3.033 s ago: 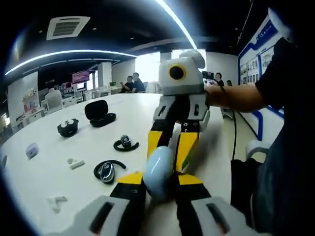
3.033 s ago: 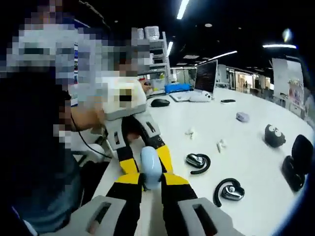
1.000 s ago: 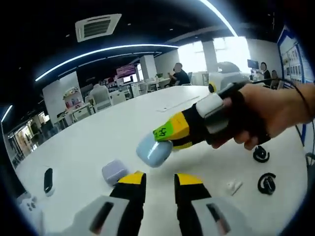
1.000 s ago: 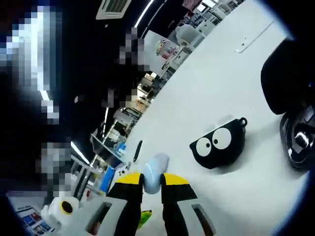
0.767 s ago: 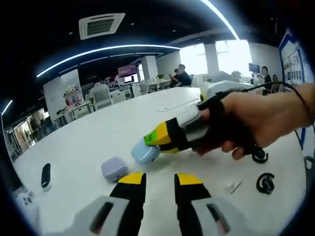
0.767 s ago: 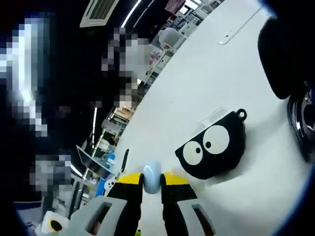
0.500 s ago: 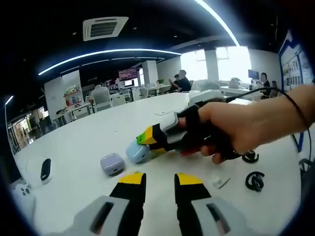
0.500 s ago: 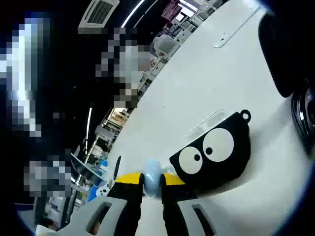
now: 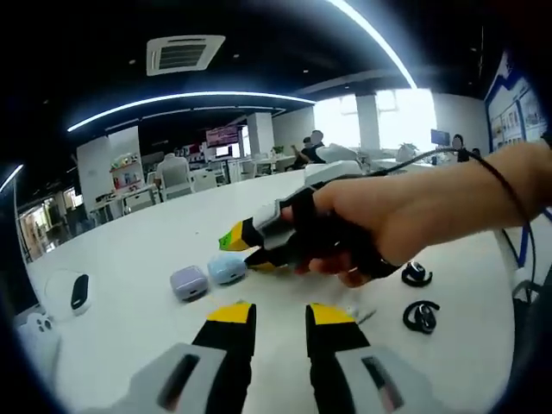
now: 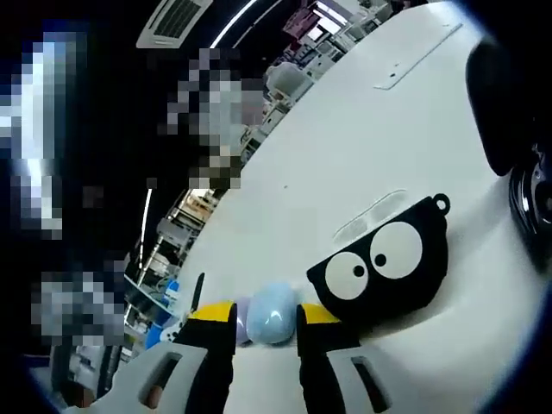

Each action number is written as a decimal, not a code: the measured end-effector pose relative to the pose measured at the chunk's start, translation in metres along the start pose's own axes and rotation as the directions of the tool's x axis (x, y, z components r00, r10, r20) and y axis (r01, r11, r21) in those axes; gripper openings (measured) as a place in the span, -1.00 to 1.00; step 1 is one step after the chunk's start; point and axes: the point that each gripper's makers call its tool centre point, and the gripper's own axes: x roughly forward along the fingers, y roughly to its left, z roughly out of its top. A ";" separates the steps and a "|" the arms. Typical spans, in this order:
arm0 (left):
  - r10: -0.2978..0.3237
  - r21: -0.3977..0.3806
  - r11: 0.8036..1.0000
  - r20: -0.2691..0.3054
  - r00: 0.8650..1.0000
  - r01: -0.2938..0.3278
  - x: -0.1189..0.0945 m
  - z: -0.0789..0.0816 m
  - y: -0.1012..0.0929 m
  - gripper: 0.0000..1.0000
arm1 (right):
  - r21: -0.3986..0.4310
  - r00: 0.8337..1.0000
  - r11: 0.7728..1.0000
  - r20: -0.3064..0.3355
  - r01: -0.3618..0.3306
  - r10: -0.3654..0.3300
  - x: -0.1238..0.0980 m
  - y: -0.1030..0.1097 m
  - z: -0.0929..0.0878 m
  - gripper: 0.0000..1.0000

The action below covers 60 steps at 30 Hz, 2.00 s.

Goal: Pick up the earbuds from the table and place the earbuds into the earbud case

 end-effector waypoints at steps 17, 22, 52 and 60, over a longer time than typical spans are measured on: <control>-0.009 -0.063 0.998 0.013 1.000 0.010 -0.023 -0.004 -0.020 -0.49 | -0.052 0.991 0.992 -0.074 -0.117 0.113 -0.062 0.007 -0.022 -0.44; -0.037 -0.106 0.993 0.047 0.998 0.042 -0.035 -0.003 -0.039 -0.45 | -0.122 0.978 0.975 -0.121 -0.187 0.172 -0.099 0.001 -0.023 -0.44; -0.022 -0.422 0.904 0.127 0.992 0.074 -0.102 -0.038 -0.113 0.44 | -0.765 0.956 0.576 -0.193 -0.287 0.221 -0.258 -0.058 -0.004 0.15; -0.064 -0.442 0.891 0.104 0.993 0.104 -0.108 -0.049 -0.120 0.42 | -0.939 0.969 0.263 -0.181 -0.220 0.166 -0.239 -0.026 0.010 0.11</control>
